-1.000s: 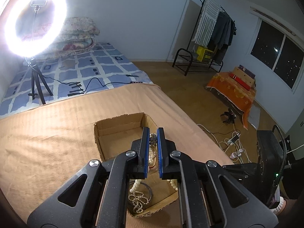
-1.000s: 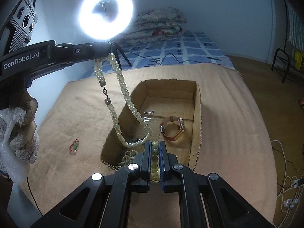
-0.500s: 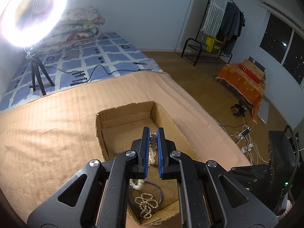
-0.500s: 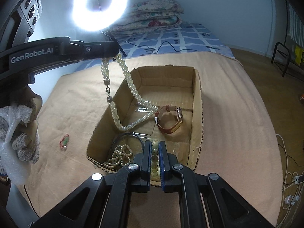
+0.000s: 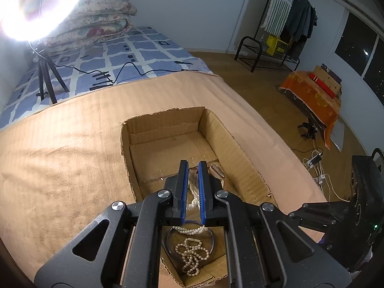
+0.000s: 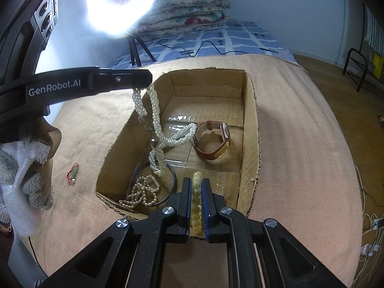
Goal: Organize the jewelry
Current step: 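Carry necklace and bracelet into the cardboard box and open both tools, then grasp the green jade pendant with the left tool while the right tool grasps the white pearl bead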
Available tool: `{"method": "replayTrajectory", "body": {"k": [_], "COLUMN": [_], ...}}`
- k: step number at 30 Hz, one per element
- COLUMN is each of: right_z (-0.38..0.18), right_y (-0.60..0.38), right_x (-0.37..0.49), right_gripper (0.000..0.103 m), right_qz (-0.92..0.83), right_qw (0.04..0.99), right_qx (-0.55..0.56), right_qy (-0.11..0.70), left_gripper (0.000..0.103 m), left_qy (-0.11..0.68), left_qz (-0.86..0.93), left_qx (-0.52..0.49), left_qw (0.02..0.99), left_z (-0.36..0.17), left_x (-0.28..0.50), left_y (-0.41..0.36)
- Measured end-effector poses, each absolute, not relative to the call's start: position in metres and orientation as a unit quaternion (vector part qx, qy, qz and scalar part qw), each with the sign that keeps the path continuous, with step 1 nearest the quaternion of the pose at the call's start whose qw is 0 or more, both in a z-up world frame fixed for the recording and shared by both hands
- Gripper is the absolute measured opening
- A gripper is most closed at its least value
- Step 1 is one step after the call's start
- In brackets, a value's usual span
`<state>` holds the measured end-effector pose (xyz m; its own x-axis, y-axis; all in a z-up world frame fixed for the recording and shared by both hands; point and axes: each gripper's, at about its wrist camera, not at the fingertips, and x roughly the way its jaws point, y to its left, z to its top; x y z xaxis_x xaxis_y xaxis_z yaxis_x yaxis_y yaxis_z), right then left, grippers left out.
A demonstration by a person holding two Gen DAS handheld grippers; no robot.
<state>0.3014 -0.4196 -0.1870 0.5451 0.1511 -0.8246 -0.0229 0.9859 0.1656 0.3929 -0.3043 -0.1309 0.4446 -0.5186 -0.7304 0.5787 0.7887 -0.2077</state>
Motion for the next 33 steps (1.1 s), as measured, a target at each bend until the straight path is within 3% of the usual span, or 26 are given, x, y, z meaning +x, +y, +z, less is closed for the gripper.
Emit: {"method": "replayTrajectory", "body": {"k": [2,3,13,17,22,24,33], "right_z": [-0.186,-0.185,-0.169,-0.159,-0.146,-0.140,-0.121], "right_y": [-0.419,-0.419,-0.413,-0.407,-0.393,-0.385,-0.348], "right_x": [0.301,0.299,0.292,0.286,0.281,0.279,0.268], "right_gripper": [0.024,0.025,0.028,0.049,0.052,0.060,0.060], "right_qz": [0.049,0.048,0.051,0.056,0.070,0.077,0.109], "right_qw": [0.877,0.879,0.885,0.892,0.897,0.900,0.906], "right_qx": [0.067,0.067,0.062,0.064,0.059,0.053,0.038], "right_qy": [0.474,0.470,0.459,0.445,0.432,0.426,0.407], "left_gripper": [0.005,0.005,0.005,0.005,0.005,0.005,0.005], "left_qy": [0.417,0.418,0.398,0.390,0.382,0.379,0.386], "left_qz": [-0.323,-0.323,-0.323,-0.312,-0.291,-0.282,-0.249], "left_qx": [0.036,0.036,0.042,0.041,0.033,0.036,0.039], "left_qw": [0.849,0.849,0.857,0.865,0.876,0.881,0.887], "left_z": [-0.131,-0.131,-0.110,-0.097,-0.085,-0.082,-0.090], "left_x": [0.393,0.393,0.381,0.378,0.375,0.371,0.352], "left_y": [-0.304,-0.304,-0.276,-0.244,-0.193,-0.175,-0.101]}}
